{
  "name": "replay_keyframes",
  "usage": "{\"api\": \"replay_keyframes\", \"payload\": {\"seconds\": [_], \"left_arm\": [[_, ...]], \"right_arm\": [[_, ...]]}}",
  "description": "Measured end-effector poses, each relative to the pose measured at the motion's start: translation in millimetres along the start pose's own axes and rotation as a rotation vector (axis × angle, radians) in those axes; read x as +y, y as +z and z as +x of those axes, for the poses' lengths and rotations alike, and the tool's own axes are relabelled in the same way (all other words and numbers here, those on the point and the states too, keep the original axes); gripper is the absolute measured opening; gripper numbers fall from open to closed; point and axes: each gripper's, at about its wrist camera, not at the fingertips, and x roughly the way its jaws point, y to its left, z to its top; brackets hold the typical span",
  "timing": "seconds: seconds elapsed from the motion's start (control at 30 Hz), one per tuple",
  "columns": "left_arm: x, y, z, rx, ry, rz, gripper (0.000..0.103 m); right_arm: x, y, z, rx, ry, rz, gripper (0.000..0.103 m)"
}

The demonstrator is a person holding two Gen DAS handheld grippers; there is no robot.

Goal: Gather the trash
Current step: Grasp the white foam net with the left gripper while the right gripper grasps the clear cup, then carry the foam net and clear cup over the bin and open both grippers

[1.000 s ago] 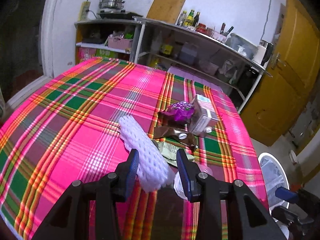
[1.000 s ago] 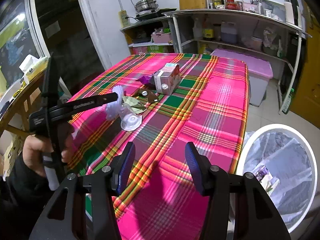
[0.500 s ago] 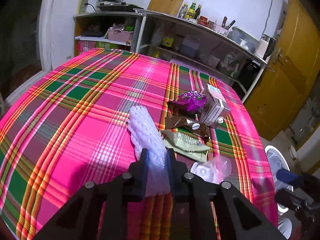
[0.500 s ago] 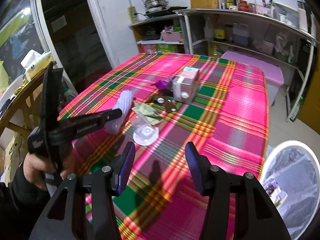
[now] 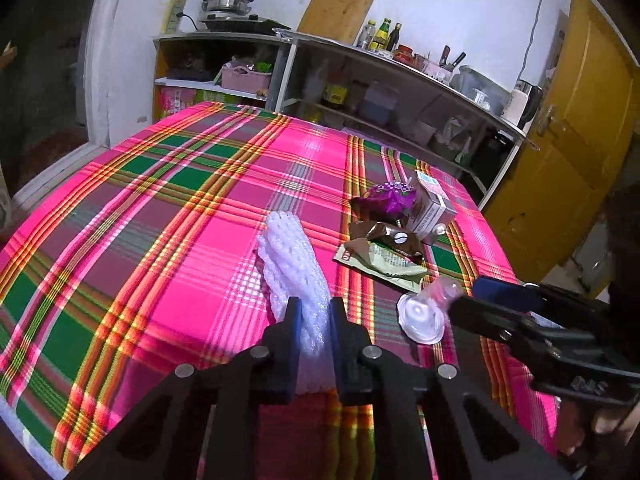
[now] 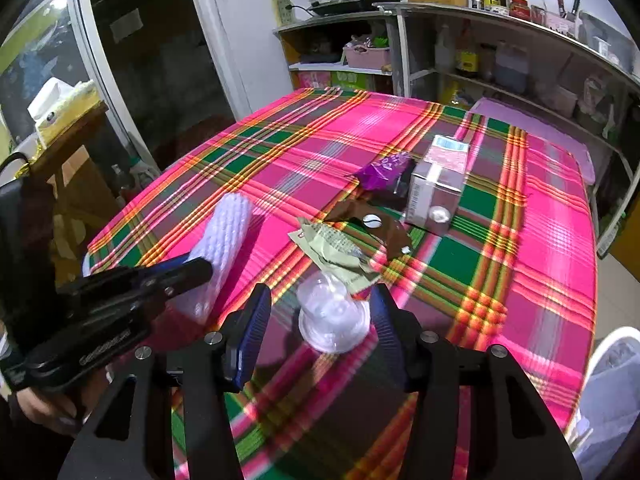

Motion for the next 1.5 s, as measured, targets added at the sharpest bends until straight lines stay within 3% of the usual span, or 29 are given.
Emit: {"api": "replay_keyframes", "payload": {"seconds": [0.07,0.3,0.57,1.13,1.5], "left_arm": [[2.8,-1.1,-1.3,0.0,-0.001,-0.004,0.013],[1.7,-2.9,-4.3,-0.005,-0.019,0.002,0.013],[-18.5,-5.5,-22.2,-0.035,-0.049,0.036,0.013],[-127.4,-20.6,-47.9,-0.04,-0.198,0.216,0.013],[-196.1,-31.0,-42.4,-0.009,-0.296,0.325,0.013]], "right_arm": [[0.4,0.5,4.9,0.014,-0.01,0.002,0.031],[2.0,-4.0,-5.9,-0.004,-0.012,0.003,0.031],[-3.8,-22.1,-47.0,-0.056,-0.017,0.026,0.031],[-58.7,-78.6,-147.1,-0.164,-0.146,0.17,0.031],[-103.8,-114.7,-187.4,-0.2,-0.233,0.274,0.031]]}}
